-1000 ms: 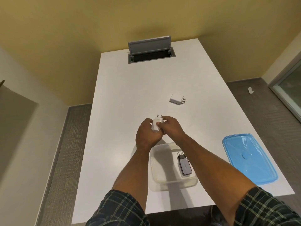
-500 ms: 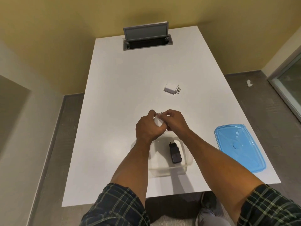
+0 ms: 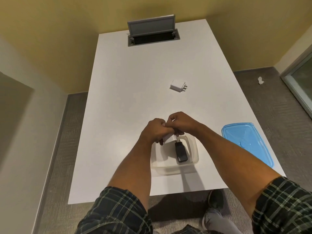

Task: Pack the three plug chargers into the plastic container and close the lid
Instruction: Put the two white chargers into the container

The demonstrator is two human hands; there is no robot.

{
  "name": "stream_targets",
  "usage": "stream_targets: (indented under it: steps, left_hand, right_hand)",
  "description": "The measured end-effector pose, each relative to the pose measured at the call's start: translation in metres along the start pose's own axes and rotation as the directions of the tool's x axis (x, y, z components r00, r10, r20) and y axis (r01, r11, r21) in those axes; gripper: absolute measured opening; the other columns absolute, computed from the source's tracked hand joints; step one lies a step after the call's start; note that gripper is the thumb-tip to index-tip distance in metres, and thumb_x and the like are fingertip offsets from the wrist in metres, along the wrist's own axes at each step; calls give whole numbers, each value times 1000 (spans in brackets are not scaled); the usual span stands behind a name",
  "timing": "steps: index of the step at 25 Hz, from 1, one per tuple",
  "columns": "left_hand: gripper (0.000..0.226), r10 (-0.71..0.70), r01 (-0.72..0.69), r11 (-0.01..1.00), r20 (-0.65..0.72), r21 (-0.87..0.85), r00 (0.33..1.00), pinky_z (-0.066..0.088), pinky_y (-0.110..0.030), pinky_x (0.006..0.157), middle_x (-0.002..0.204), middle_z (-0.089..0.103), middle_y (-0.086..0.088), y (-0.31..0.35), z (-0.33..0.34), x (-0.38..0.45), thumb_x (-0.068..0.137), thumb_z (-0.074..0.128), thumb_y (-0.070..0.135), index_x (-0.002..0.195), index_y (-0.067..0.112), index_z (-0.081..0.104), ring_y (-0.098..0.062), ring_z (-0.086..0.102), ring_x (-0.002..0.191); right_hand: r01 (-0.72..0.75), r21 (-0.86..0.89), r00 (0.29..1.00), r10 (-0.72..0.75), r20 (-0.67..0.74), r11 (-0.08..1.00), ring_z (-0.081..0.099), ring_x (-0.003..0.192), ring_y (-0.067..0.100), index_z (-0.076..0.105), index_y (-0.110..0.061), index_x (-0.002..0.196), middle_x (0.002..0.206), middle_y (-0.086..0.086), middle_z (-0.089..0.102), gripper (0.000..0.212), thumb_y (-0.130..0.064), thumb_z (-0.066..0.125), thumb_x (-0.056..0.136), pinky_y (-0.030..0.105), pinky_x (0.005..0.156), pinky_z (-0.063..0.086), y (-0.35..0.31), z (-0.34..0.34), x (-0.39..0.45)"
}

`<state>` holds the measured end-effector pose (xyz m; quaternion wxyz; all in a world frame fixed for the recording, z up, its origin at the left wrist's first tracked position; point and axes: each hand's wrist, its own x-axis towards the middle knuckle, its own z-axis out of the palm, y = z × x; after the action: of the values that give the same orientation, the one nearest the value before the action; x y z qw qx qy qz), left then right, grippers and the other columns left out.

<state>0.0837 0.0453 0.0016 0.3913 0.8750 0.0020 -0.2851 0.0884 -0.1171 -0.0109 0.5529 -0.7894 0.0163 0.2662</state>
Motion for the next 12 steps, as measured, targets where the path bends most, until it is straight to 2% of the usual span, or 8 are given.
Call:
stream_targets:
  steps: [3, 6, 9, 12]
  left_hand:
    - [42, -77, 88, 994, 172, -60, 982, 57, -28, 50, 60, 68, -6, -3, -2, -2, 58, 78, 41, 83, 9, 64, -28, 72, 50]
    - [39, -107, 146, 981, 278, -125, 955, 59, -27, 54, 61, 73, -4, -14, -4, -5, 67, 84, 36, 88, 9, 67, -26, 74, 56]
    - [30, -91, 148, 974, 304, -171, 948, 62, -26, 56, 66, 76, -3, -26, -3, -8, 74, 87, 28, 91, 10, 70, -20, 76, 61]
    - [19, -104, 149, 977, 267, -154, 958, 65, -28, 67, 77, 76, -7, -34, 3, -13, 82, 82, 19, 94, 11, 70, -15, 76, 63]
  right_hand:
    - [-32, -80, 998, 35, 43, 996, 56, 42, 21, 64, -2, 72, 50, 11, 60, 28, -28, 72, 81, 23, 40, 38, 0, 2, -3]
    - [-65, -105, 995, 73, 73, 992, 60, 46, 24, 66, -5, 77, 53, 9, 64, 22, -26, 71, 81, 22, 40, 40, 2, 4, -11]
    - [-110, -154, 991, 119, 56, 982, 61, 43, 17, 65, -8, 80, 55, 8, 68, 30, -36, 74, 87, 20, 40, 42, 6, 8, -20]
    - [-162, -168, 986, 167, 15, 972, 63, 44, 15, 66, -9, 84, 53, 7, 68, 29, -36, 70, 92, 23, 44, 49, 9, 12, -24]
